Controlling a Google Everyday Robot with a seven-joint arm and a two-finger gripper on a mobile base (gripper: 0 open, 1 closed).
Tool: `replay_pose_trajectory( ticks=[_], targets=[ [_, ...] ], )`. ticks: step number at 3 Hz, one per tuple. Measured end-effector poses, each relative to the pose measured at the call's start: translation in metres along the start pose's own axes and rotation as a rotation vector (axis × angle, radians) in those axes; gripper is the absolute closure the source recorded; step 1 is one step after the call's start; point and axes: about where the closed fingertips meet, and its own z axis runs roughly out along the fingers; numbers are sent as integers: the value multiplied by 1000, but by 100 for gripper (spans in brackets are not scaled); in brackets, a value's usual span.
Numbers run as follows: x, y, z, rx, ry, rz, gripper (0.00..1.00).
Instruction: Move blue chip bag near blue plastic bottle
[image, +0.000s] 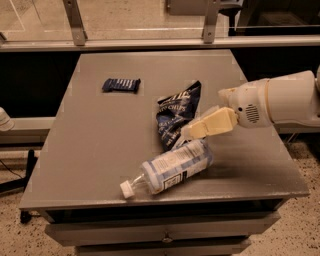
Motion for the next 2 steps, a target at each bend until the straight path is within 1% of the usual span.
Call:
replay_pose_trajectory(
  ticks=[1, 2],
  targets=[
    [3, -35, -26, 100, -20, -16, 0],
    [16, -77, -56, 209, -44, -52, 0]
  ],
)
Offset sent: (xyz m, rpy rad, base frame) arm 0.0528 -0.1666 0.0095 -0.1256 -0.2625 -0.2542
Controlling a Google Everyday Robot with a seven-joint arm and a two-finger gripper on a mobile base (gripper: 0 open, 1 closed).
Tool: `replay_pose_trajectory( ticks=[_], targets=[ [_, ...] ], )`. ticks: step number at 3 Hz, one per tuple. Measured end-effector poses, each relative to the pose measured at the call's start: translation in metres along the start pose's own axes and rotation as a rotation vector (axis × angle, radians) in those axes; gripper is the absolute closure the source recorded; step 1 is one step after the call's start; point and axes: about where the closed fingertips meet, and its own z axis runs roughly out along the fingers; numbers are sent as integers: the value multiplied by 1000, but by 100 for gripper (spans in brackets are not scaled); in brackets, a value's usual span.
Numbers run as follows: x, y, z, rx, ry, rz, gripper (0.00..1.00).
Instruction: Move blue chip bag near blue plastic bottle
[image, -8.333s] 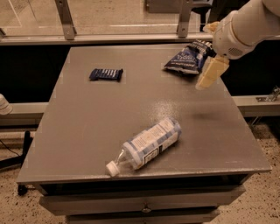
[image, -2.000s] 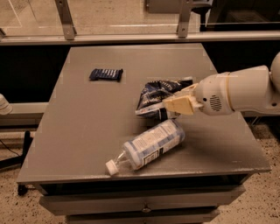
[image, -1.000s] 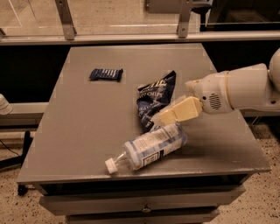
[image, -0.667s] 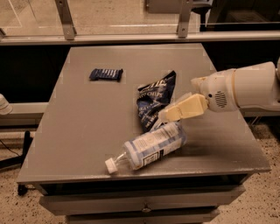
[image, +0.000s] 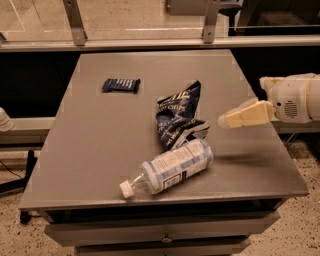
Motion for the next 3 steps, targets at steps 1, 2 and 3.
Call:
replay_pose_trajectory(
  ticks=[1, 2, 3],
  targets=[
    [26, -44, -19, 103, -39, -61, 0],
    [34, -82, -39, 197, -97, -169, 0],
    [35, -83, -40, 204, -93, -245, 0]
  ],
)
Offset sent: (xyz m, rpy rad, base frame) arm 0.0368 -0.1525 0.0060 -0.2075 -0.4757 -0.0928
